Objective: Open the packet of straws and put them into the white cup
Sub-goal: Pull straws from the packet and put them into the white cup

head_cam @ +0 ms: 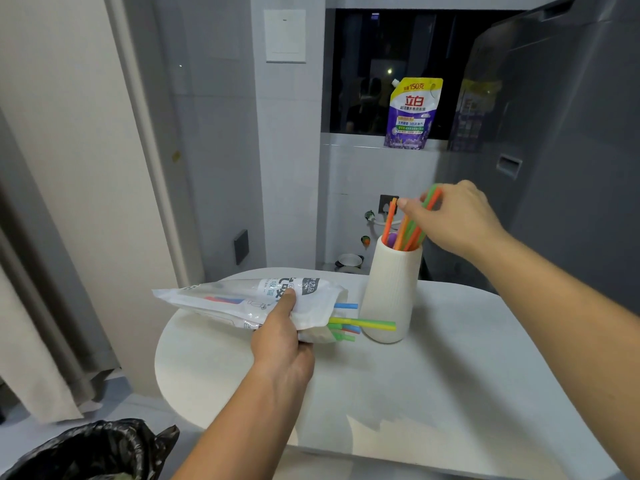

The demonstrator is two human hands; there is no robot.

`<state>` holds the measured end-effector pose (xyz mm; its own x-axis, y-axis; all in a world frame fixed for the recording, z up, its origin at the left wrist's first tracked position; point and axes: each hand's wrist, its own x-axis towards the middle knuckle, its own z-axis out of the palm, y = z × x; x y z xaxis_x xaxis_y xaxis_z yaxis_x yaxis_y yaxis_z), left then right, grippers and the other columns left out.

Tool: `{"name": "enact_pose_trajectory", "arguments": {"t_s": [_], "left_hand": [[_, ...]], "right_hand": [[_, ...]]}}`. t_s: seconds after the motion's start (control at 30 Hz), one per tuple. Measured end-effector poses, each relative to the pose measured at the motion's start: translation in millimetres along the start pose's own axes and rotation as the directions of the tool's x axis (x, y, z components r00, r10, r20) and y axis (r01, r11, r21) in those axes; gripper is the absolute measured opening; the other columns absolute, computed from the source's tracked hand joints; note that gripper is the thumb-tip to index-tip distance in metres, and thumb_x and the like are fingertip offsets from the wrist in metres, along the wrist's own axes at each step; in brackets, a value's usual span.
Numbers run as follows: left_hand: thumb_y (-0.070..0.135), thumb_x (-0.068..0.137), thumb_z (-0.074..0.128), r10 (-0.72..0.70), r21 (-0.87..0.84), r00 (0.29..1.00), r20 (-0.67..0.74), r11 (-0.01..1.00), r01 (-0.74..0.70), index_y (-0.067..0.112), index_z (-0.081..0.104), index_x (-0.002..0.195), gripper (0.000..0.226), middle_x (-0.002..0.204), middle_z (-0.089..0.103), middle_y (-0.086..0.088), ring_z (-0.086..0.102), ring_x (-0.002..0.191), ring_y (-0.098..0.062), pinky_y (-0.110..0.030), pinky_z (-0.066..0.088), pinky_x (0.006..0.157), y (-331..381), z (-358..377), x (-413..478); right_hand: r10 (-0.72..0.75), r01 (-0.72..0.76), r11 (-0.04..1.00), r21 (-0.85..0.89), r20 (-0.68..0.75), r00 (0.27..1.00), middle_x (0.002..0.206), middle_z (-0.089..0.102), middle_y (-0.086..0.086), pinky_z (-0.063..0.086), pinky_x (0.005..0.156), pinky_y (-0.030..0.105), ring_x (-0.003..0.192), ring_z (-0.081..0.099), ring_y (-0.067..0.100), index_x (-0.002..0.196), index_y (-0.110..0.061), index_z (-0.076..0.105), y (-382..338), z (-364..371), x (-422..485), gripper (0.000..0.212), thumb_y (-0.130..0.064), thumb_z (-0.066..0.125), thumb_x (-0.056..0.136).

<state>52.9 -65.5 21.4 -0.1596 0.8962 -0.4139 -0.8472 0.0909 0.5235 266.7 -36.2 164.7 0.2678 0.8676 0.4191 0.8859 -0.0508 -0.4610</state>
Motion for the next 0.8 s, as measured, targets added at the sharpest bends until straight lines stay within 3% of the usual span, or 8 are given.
{"name": "enact_pose_trajectory", "arguments": {"t_s": [0.07,0.13,0.2,0.4,0.57,0.67,0.73,0.8], "left_hand": [[0.010,0.095,0.072,0.003,-0.001,1.000,0.002,1.000,-0.003,0.009,0.061,0.138,0.044,0.127,0.075,-0.009,0.074,0.112,-0.029,-0.051,0.057,0.100,0.4,0.4,-1.4],[0.010,0.095,0.072,0.006,-0.001,1.000,0.004,1.000,-0.006,0.010,0.061,0.138,0.045,0.127,0.075,-0.010,0.074,0.112,-0.029,-0.053,0.056,0.102,0.4,0.4,-1.6],[0.010,0.095,0.072,0.006,0.002,1.000,0.008,1.000,-0.006,0.010,0.061,0.139,0.046,0.127,0.075,-0.010,0.074,0.112,-0.029,-0.054,0.056,0.102,0.0,1.0,-2.6],[0.010,0.095,0.072,0.006,0.004,1.000,0.014,1.000,-0.006,0.011,0.060,0.140,0.046,0.128,0.074,-0.010,0.073,0.113,-0.029,-0.054,0.056,0.102,-0.2,2.6,-7.1],[0.010,0.095,0.072,-0.001,0.016,1.000,0.026,1.000,0.000,0.011,0.060,0.140,0.046,0.128,0.074,-0.010,0.073,0.114,-0.031,-0.057,0.055,0.102,1.5,1.2,-7.5],[0.011,0.095,0.072,-0.007,0.024,0.999,0.041,1.000,0.006,0.012,0.059,0.141,0.048,0.129,0.074,-0.011,0.073,0.114,-0.032,-0.060,0.054,0.102,2.7,1.7,-7.5],[0.012,0.095,0.072,-0.005,0.028,0.999,0.038,1.000,0.004,0.012,0.059,0.141,0.048,0.129,0.074,-0.011,0.073,0.113,-0.032,-0.060,0.055,0.101,3.0,2.9,-9.4],[0.012,0.094,0.073,0.002,0.021,1.000,0.028,1.000,-0.003,0.012,0.060,0.139,0.047,0.128,0.075,-0.009,0.074,0.111,-0.029,-0.056,0.057,0.099,4.3,3.8,-12.3]], "right_hand": [[-0.002,0.002,1.000,-0.013,-0.037,0.999,0.137,0.048,0.014,0.047,0.099,0.051,0.130,0.045,0.033,0.138,-0.016,0.050,3.8,3.7,-2.4,0.075,-0.068,0.058,0.085],[-0.056,0.063,0.995,0.082,-0.085,0.995,0.149,0.039,0.012,0.041,0.107,0.051,0.140,0.035,0.031,0.152,-0.018,0.029,5.0,4.9,-6.4,0.085,-0.060,0.063,0.086],[-0.148,0.158,0.980,0.120,-0.088,0.985,0.156,0.033,0.007,0.037,0.113,0.050,0.145,0.029,0.027,0.156,-0.020,0.022,4.3,6.0,-10.7,0.079,-0.049,0.061,0.093],[-0.245,0.274,0.946,-0.172,0.171,0.954,0.168,0.014,0.005,0.017,0.120,0.051,0.154,0.008,0.024,0.157,-0.014,0.023,6.4,13.8,-13.9,0.061,-0.047,0.024,0.106],[-0.243,0.271,0.947,-0.173,0.165,0.956,0.169,0.005,0.003,0.015,0.121,0.051,0.155,0.002,0.025,0.160,-0.023,0.011,10.9,12.7,-15.4,0.068,-0.055,0.028,0.102],[-0.234,0.244,0.969,0.031,-0.181,0.955,0.157,0.032,0.009,0.031,0.113,0.046,0.145,0.026,0.028,0.152,-0.018,0.033,2.8,3.5,-27.8,0.057,-0.044,0.041,0.102],[-0.221,0.289,0.947,0.138,-0.374,0.901,0.127,0.052,0.010,0.038,0.099,0.037,0.122,0.044,0.028,0.128,-0.012,0.055,-7.1,1.5,-49.3,0.039,-0.037,0.044,0.100],[-0.205,0.313,0.915,0.255,-0.373,0.905,0.092,0.055,0.001,0.036,0.080,0.031,0.096,0.051,0.027,0.094,-0.015,0.061,-12.2,13.6,-78.0,0.027,-0.034,0.042,0.099]]}}
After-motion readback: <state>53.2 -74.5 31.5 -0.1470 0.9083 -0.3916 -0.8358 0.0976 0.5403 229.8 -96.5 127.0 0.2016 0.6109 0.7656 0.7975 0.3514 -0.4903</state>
